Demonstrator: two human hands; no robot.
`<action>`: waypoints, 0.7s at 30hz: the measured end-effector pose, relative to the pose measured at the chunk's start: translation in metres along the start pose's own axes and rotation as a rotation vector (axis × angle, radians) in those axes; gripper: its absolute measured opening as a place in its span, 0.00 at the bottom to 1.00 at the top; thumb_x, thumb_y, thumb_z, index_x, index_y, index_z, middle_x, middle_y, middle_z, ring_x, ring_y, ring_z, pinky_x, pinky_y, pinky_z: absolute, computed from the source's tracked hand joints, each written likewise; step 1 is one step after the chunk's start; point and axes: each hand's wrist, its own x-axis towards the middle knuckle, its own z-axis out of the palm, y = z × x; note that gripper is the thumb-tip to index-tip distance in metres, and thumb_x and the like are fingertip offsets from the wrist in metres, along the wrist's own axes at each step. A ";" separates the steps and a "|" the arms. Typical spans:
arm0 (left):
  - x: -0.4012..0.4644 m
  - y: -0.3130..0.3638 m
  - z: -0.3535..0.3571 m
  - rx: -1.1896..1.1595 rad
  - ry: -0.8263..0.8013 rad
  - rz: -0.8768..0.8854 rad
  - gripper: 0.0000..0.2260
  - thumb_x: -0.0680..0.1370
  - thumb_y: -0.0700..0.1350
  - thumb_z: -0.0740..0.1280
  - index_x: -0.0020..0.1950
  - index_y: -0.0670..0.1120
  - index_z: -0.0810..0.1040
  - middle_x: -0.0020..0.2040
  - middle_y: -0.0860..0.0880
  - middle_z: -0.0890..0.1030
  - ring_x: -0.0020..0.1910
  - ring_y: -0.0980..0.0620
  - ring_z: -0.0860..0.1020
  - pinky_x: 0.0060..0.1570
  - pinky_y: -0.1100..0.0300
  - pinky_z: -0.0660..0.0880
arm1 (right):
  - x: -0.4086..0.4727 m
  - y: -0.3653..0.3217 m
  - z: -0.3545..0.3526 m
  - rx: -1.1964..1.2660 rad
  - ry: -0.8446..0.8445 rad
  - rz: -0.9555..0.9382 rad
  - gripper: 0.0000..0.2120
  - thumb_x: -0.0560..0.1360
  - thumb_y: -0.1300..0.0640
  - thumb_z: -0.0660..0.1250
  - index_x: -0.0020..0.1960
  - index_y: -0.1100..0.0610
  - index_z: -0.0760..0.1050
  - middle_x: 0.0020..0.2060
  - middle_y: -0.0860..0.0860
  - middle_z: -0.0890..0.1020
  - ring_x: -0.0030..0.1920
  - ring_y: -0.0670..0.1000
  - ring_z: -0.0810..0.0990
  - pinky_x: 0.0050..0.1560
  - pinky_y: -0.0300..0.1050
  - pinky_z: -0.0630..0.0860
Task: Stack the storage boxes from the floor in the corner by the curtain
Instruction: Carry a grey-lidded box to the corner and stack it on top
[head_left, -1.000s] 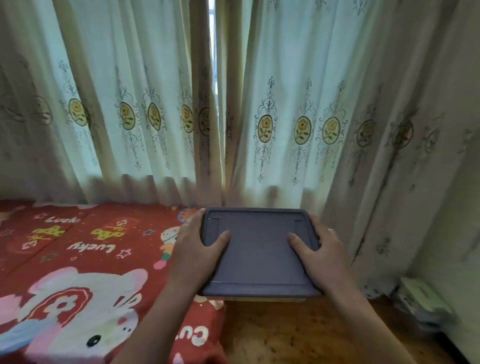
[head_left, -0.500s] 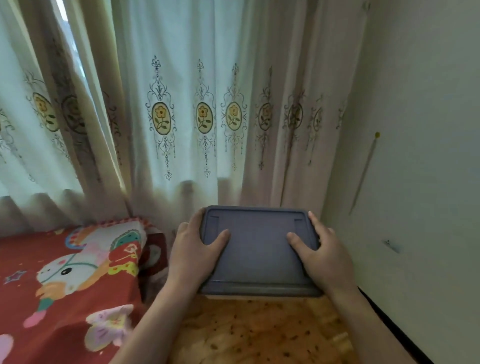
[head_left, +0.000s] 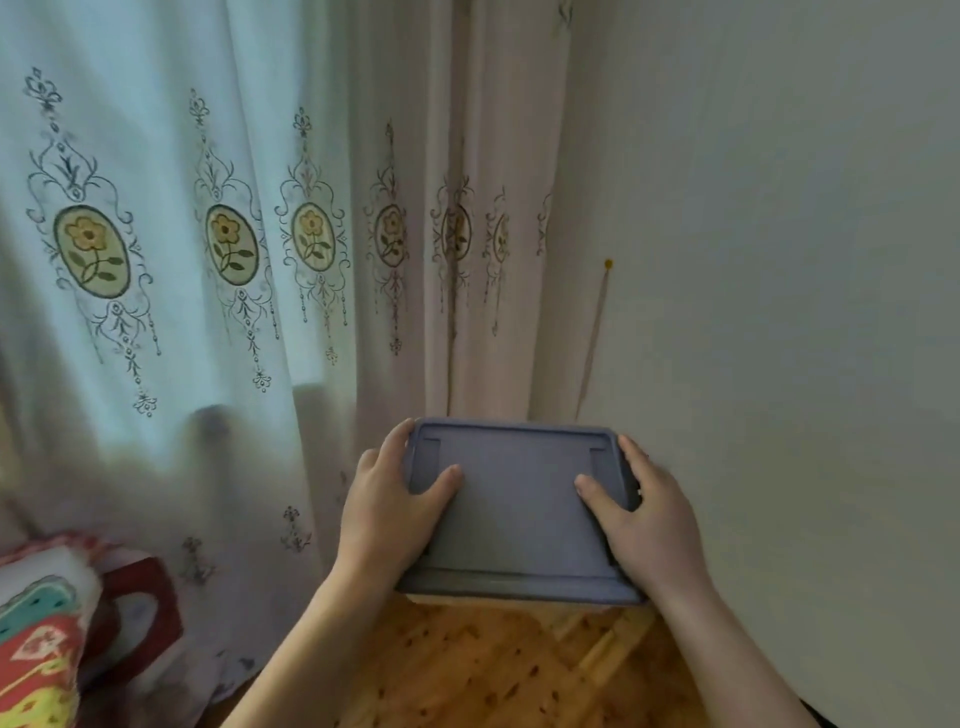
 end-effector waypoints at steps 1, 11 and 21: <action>0.011 0.000 0.005 0.000 -0.014 0.014 0.34 0.71 0.66 0.69 0.74 0.62 0.62 0.57 0.58 0.68 0.48 0.61 0.70 0.40 0.67 0.66 | 0.006 0.001 0.001 -0.013 0.018 0.011 0.37 0.72 0.36 0.68 0.77 0.46 0.63 0.53 0.45 0.71 0.51 0.44 0.71 0.53 0.40 0.67; 0.098 -0.012 0.038 -0.053 -0.116 0.100 0.32 0.70 0.64 0.71 0.71 0.60 0.64 0.57 0.57 0.69 0.44 0.62 0.71 0.40 0.65 0.68 | 0.050 0.003 0.026 -0.069 0.156 0.096 0.37 0.73 0.36 0.68 0.77 0.46 0.63 0.62 0.51 0.75 0.61 0.52 0.75 0.60 0.45 0.72; 0.143 -0.030 0.094 -0.098 -0.204 0.095 0.31 0.71 0.62 0.71 0.71 0.58 0.65 0.60 0.55 0.72 0.49 0.58 0.72 0.45 0.60 0.71 | 0.086 0.032 0.041 -0.144 0.197 0.183 0.37 0.73 0.36 0.68 0.78 0.46 0.62 0.53 0.46 0.71 0.50 0.46 0.71 0.51 0.42 0.69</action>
